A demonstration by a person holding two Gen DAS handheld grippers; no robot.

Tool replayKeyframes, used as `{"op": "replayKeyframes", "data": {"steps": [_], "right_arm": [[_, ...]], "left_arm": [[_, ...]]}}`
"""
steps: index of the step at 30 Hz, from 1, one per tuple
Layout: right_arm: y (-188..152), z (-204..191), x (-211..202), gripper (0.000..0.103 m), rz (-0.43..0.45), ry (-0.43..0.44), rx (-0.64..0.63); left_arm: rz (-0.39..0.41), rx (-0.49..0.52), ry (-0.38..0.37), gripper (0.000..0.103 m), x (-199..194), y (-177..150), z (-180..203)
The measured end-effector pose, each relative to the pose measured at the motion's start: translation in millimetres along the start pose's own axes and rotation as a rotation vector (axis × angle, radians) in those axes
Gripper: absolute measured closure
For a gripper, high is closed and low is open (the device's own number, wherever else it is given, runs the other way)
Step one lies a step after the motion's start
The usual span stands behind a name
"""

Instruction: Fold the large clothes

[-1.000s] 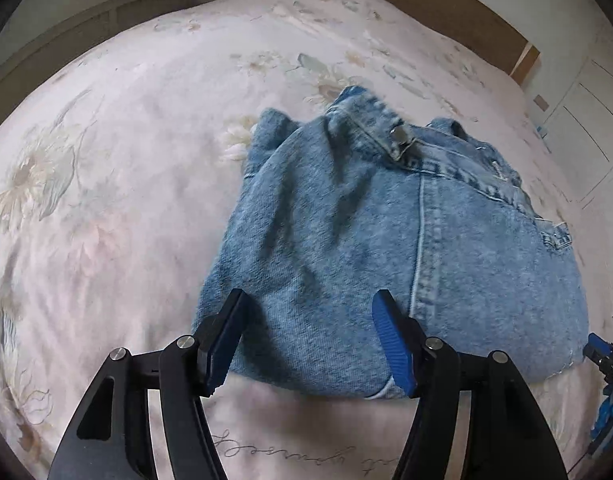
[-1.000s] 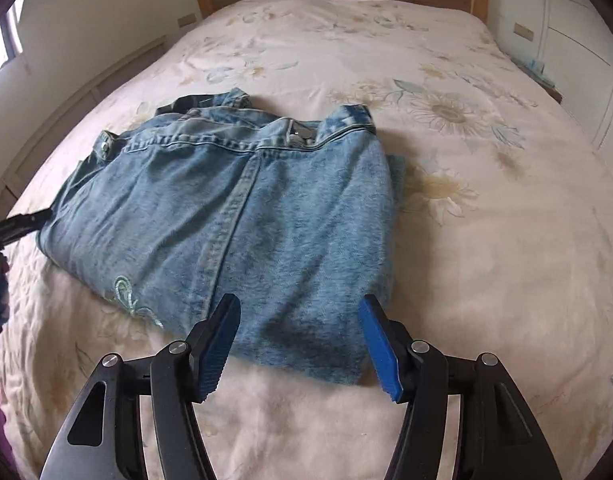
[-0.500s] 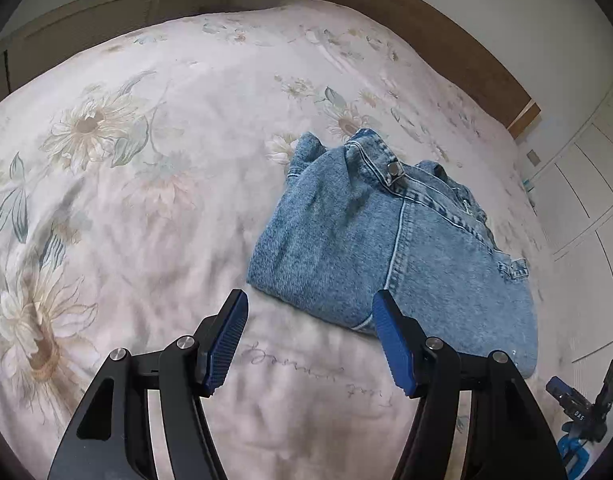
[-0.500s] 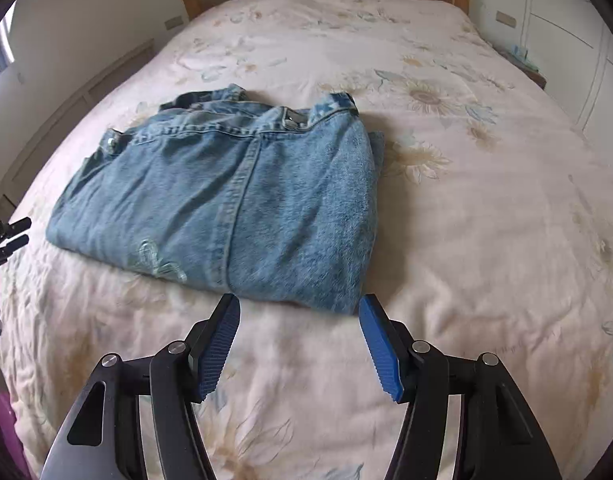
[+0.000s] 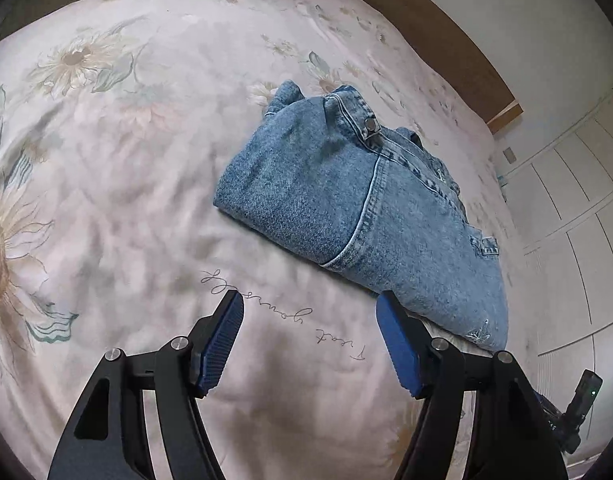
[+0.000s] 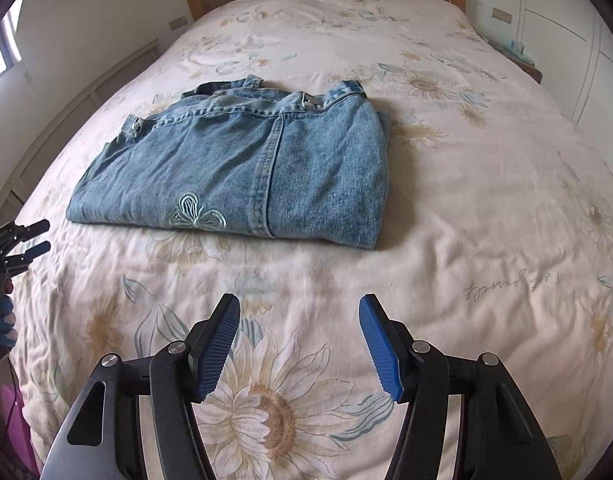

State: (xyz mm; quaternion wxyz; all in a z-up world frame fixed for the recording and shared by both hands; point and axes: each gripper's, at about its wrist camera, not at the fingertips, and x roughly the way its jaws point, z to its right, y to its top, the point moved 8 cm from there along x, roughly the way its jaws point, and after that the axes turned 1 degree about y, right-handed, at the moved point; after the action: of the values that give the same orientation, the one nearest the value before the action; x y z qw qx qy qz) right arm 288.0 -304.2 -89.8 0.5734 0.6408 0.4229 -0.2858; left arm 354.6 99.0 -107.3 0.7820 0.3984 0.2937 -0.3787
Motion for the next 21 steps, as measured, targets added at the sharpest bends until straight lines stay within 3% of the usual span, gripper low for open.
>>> {"op": "replayKeyframes", "data": {"steps": [9,14,21], "right_arm": [[-0.8,15.9,18.7,0.039,-0.025,-0.024,0.022],[3.8,16.1,27.9,0.039,-0.033,-0.022,0.009],[12.7,16.2,39.9,0.039,-0.036,-0.007,0.000]], "left_arm": [[0.012,-0.198,-0.173,0.039,33.9,25.2,-7.2],[0.006,-0.297,-0.198,0.039,57.1,26.3,-16.2],[0.056,-0.317,-0.188,0.039,57.0,23.6,-19.0]]}}
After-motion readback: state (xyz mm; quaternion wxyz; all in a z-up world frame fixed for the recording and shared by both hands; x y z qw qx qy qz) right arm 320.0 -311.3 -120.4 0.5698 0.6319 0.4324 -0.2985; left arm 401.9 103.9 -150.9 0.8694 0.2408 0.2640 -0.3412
